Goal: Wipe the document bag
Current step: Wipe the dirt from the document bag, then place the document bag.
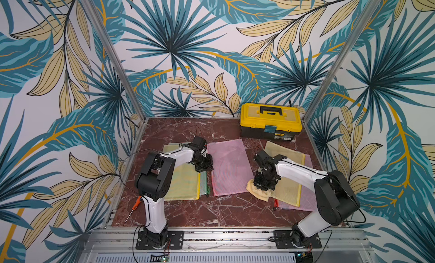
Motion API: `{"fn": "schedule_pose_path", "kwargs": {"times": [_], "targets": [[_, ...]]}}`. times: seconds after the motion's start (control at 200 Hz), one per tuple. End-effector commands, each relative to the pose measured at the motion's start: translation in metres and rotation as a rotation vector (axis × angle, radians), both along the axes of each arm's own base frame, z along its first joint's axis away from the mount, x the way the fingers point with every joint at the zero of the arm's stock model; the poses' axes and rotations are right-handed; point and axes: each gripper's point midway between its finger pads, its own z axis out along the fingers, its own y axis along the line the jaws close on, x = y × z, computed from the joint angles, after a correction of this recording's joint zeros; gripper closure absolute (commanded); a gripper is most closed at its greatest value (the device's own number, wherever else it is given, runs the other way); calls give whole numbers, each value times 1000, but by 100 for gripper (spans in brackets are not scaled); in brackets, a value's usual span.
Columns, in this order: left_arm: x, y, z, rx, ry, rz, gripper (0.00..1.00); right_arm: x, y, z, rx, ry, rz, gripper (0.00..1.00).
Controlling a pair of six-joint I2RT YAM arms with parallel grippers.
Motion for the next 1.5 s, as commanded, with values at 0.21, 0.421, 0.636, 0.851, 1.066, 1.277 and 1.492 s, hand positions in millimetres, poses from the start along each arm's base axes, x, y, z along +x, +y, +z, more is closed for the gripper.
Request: {"fn": "schedule_pose_path", "kwargs": {"times": [0.21, 0.421, 0.636, 0.851, 1.066, 1.277, 1.492], "targets": [[-12, -9, 97, -102, -217, -112, 100, 53, 10, 162, 124, -457, -13, 100], [-41, -62, 196, -182, -391, -344, 100, 39, -51, 253, -38, -717, -156, 100], [-59, -117, 284, -370, -542, -519, 100, 4, -99, 302, -87, -907, -306, 100], [-65, -182, 314, -513, -529, -640, 100, -21, -119, 304, -107, -936, -353, 100], [-46, -242, 231, -453, -340, -623, 100, -35, -133, 299, -166, -928, -348, 100], [-26, -267, 130, -289, -224, -552, 100, -48, -147, 294, -227, -928, -355, 100], [4, -269, 61, -120, -222, -459, 59, -43, -140, 280, -225, -891, -319, 100]]}}
